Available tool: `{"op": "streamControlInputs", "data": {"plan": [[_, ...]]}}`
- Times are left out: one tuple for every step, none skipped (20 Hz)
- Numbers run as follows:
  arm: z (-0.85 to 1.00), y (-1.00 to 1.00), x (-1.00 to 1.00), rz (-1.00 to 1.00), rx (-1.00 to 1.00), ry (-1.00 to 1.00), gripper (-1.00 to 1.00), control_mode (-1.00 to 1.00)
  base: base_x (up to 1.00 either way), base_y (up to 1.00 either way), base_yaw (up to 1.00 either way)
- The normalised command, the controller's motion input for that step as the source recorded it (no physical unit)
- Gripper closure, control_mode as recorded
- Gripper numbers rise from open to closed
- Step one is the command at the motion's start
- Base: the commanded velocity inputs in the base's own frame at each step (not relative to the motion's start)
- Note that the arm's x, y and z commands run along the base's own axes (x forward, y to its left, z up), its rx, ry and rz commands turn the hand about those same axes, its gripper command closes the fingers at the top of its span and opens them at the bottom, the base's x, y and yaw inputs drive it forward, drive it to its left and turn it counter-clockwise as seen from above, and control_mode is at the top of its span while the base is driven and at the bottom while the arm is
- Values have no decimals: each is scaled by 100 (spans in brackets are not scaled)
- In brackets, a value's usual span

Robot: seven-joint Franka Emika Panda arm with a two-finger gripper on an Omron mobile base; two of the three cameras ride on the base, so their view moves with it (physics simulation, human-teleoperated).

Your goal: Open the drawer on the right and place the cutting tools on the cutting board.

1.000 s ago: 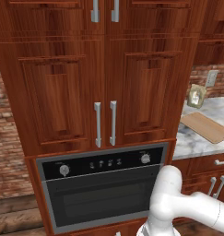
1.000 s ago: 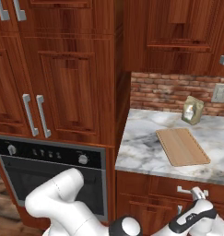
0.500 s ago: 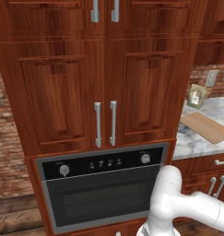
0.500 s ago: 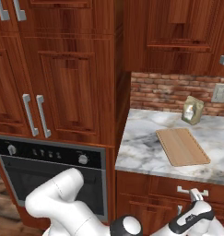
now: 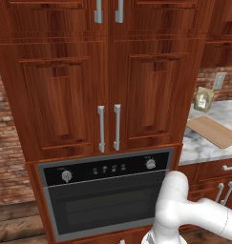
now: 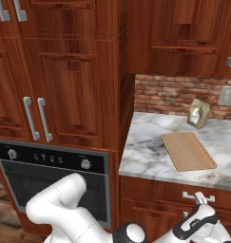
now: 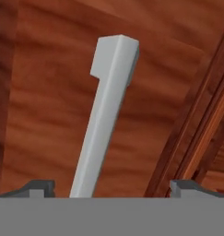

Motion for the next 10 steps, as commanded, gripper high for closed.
{"op": "streamControlInputs", "data": {"plan": [[-46,0,6,0,0,-12,-100,-100,0,0,0],[-53,0,7,0,0,-12,-100,-100,0,0,0],[-54,0,7,0,0,-12,-100,-100,0,0,0],[-60,0,6,0,0,-13,-100,-100,0,0,0],[-60,0,6,0,0,-13,-100,-100,0,0,0],[-59,0,7,0,0,-13,-100,-100,0,0,0],[-57,0,11,0,1,-13,-100,-100,0,0,0],[-57,0,14,0,1,-12,-100,-100,0,0,0],[-56,0,18,0,1,-12,-100,-100,0,0,0],[-54,0,20,0,1,-11,-100,-100,0,0,0]]}}
